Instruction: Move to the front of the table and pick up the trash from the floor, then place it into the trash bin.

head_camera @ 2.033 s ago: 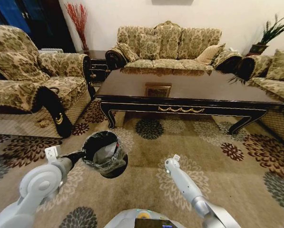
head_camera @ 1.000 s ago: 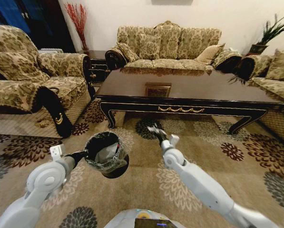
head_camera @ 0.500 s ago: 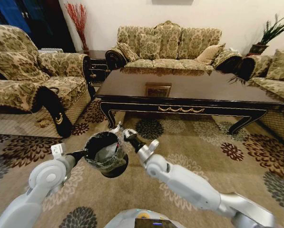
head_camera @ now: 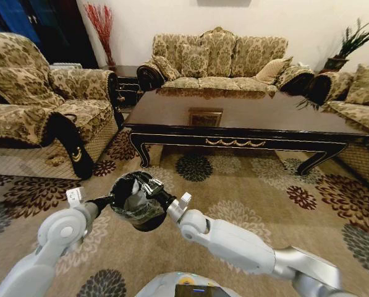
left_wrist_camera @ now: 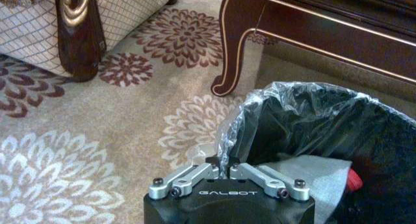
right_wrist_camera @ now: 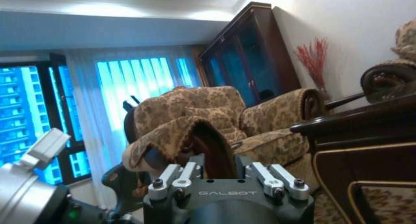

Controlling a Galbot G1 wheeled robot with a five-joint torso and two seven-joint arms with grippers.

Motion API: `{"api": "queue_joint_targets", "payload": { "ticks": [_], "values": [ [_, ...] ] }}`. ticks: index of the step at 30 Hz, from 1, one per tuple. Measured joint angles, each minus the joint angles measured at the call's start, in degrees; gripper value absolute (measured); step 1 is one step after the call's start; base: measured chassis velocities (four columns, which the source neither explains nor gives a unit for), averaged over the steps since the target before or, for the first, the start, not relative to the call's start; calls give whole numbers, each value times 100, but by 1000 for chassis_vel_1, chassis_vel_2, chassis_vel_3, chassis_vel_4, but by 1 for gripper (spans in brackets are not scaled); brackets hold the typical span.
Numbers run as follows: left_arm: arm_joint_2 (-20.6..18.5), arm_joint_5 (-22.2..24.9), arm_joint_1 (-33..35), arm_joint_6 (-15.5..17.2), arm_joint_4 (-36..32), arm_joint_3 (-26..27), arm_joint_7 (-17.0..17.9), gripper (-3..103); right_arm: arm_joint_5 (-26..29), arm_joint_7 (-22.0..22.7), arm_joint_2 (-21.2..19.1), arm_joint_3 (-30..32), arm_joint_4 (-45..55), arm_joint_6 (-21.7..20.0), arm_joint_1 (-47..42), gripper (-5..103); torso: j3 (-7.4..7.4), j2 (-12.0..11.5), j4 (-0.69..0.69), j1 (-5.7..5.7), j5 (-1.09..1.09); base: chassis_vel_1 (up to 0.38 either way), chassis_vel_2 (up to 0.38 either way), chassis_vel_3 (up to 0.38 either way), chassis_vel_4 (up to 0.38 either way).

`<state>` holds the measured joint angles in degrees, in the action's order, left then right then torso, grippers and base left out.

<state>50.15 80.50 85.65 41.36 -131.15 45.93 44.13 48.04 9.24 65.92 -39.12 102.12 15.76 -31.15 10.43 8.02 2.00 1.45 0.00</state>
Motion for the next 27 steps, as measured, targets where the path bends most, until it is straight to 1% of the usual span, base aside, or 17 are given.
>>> {"api": "queue_joint_targets", "payload": {
  "ticks": [1, 2, 4, 5, 6, 7, 8, 9, 11, 12, 14, 15, 17, 18, 21, 26, 27],
  "values": [
    [-1, 0, 3, 0, -3, 2, -1, 3, -31, 0, -30, 47, -2, 0, -33, 42, 0, 0, 0, 0, 0, 0, 0, 0, 0],
    [10, -4, 11, 0, -3, 3, 0, 3, -47, 7, -48, 139, 1, -4, -83, 42, 0, 0, 0, 0, 0, 0, 0, 0, 0],
    [58, -44, 48, 0, 11, 0, -3, 3, -26, 69, -53, 427, 3, -42, -180, 54, 0, 0, 0, 0, 1, 0, 0, 0, 0],
    [58, -44, 48, 0, 11, 0, -3, 3, -26, 69, -53, 427, 3, -42, -180, 54, 0, 0, 0, 0, 1, 0, 0, 0, 0],
    [131, -140, 116, 0, 90, -52, -10, 3, 23, 156, -69, 832, -58, -63, -292, 59, 0, 0, 1, 0, 2, 0, 0, 0, 0],
    [158, -187, 143, 0, 139, -88, -13, 3, 32, 182, -100, 1040, -113, -66, -331, 65, 0, 0, 1, 0, 2, 0, 0, 0, 0],
    [158, -187, 143, 0, 139, -88, -13, 3, 32, 182, -100, 1040, -113, -66, -331, 65, 0, 0, 1, 0, 2, 0, 0, 0, 0],
    [186, -271, 170, 0, 225, -159, -17, 3, 13, 283, -201, 1387, -202, -97, -396, 70, 0, 0, 2, 0, -1, 0, 0, 0, 0],
    [222, -382, 156, -2, 376, -319, -39, 3, -89, 712, -376, 1772, -321, -236, -513, 81, 0, 0, 1, 0, 2, 0, 0, 0, 0],
    [222, -382, 156, -2, 376, -319, -39, 3, -89, 712, -376, 1772, -321, -236, -513, 81, 0, 0, 1, 0, 2, 0, 0, 0, 0],
    [267, -524, 72, -38, 595, -514, -89, 3, -238, 1217, -534, 2132, -394, -385, -716, 91, 0, 0, -2, 0, 2, 0, 0, 0, 0],
    [291, -587, 13, -57, 728, -616, -98, 3, -305, 1381, -592, 2268, -411, -434, -834, 96, 0, 0, -1, 0, 2, 0, 0, 0, 0],
    [308, -629, -34, -69, 827, -684, -103, 3, -347, 1446, -622, 2336, -418, -453, -896, 96, 0, 0, -1, 0, 3, 0, 0, 0, 0],
    [335, -692, -104, -84, 969, -785, -109, 3, -428, 1515, -667, 2459, -421, -465, -1004, 99, 0, 0, 0, 0, 2, 0, 0, 0, 0],
    [413, -812, -348, -117, 1359, -1062, -148, 3, -579, 1624, -782, 2735, -389, -492, -1320, 100, 0, 0, -1, 0, 1, 0, 0, 0, 0],
    [541, -1002, -632, -169, 1721, -1364, -242, 3, -610, 1684, -859, 2982, -311, -508, -1610, 100, 0, 0, -2, 0, 1, 0, 0, 0, 0],
    [573, -1060, -672, -180, 1779, -1409, -265, 3, -615, 1690, -866, 3025, -298, -507, -1655, 100, 0, 0, 0, 0, 1, 0, 0, 0, 0]
  ]
}}
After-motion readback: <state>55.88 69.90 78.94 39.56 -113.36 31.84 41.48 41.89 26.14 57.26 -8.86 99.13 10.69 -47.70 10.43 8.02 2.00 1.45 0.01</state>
